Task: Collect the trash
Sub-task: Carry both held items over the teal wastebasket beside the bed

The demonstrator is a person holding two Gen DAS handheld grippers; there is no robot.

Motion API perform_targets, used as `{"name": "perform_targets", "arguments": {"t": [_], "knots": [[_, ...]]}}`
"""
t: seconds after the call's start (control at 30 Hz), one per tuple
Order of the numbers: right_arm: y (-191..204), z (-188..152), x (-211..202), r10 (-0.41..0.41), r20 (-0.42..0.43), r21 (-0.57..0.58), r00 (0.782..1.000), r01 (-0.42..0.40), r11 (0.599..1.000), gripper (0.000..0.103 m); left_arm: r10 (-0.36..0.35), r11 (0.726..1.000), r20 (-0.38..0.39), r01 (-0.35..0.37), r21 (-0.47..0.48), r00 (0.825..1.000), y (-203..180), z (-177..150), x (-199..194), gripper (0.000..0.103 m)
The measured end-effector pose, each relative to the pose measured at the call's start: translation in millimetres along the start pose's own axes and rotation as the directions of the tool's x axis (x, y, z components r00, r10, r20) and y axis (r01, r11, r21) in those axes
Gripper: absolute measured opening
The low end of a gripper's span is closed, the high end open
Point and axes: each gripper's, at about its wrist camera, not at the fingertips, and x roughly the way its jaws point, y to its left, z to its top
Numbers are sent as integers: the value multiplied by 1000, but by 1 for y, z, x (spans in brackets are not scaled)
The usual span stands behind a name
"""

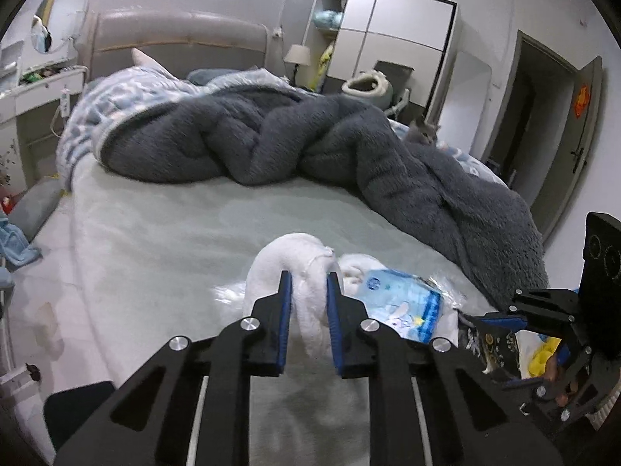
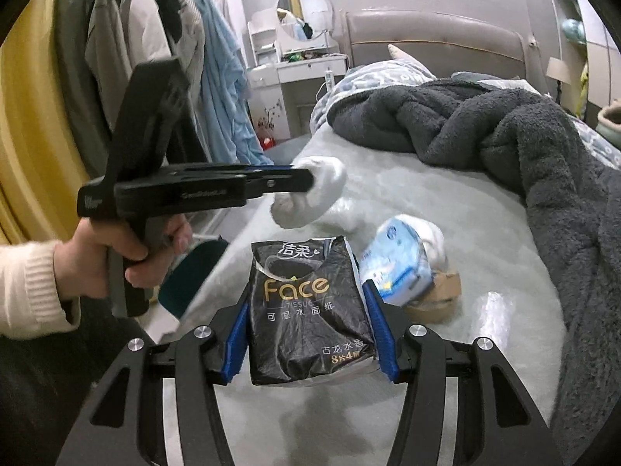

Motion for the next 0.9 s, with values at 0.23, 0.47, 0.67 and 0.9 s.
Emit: {"name": "perform_targets", "arguments": {"t": [0.23,0.47,0.67,0.9], "knots": [[9,24,18,-41,19,12,999,41,999,55,80,996,-13,-80,-38,997,30,-2,-14,19],[25,41,44,-72,16,10,997,72,997,55,147,985,-68,-153,-85,987,63,-13,-26,19],[48,63,64,-63,13,-6,998,63,998,55,202,970,-78,-211,-118,976,96,-18,-45,19],[79,83,90,-20,7,-34,1000,20,999,55,256,951,-127,-274,-146,958,132,-34,-63,19]]}}
